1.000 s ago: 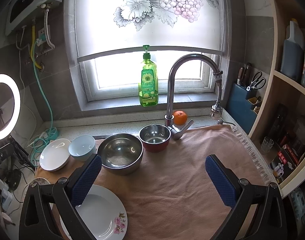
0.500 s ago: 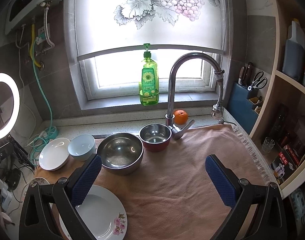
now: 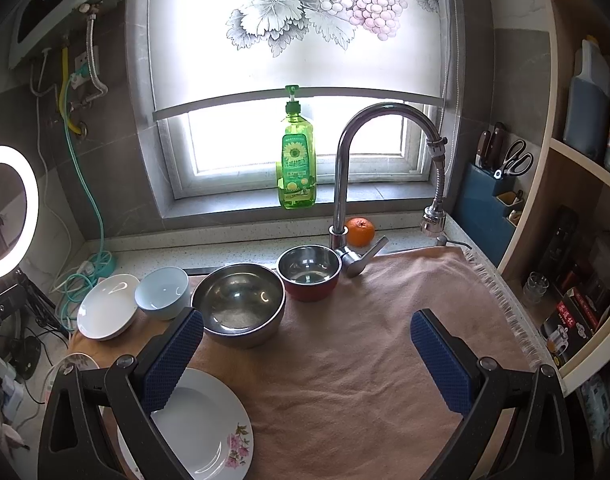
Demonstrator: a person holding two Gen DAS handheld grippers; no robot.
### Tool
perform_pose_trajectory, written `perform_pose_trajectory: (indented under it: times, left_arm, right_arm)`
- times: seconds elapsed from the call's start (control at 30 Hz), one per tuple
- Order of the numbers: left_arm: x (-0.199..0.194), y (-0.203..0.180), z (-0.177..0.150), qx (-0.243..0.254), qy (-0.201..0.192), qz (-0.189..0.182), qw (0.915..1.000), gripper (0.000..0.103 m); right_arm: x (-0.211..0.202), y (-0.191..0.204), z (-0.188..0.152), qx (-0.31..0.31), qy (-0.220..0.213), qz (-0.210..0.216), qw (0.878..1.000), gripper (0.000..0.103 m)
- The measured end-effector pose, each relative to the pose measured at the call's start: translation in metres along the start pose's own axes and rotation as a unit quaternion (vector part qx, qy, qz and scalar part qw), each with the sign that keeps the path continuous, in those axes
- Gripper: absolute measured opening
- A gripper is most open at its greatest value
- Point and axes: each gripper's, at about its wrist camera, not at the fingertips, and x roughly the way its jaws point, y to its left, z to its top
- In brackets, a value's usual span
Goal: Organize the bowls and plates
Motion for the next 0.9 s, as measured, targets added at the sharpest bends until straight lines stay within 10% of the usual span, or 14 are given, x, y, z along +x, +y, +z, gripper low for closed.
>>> perform_pose_trajectory:
  times: [0.9]
  left_arm:
    - [-0.0020,-0.0017,-0.0037,0.005,0.003,-0.001,1.0000,0.081]
  right_arm:
    - [-0.0003,-0.0016,0.0011,0.002,0.011,-0.001,1.000,0.102]
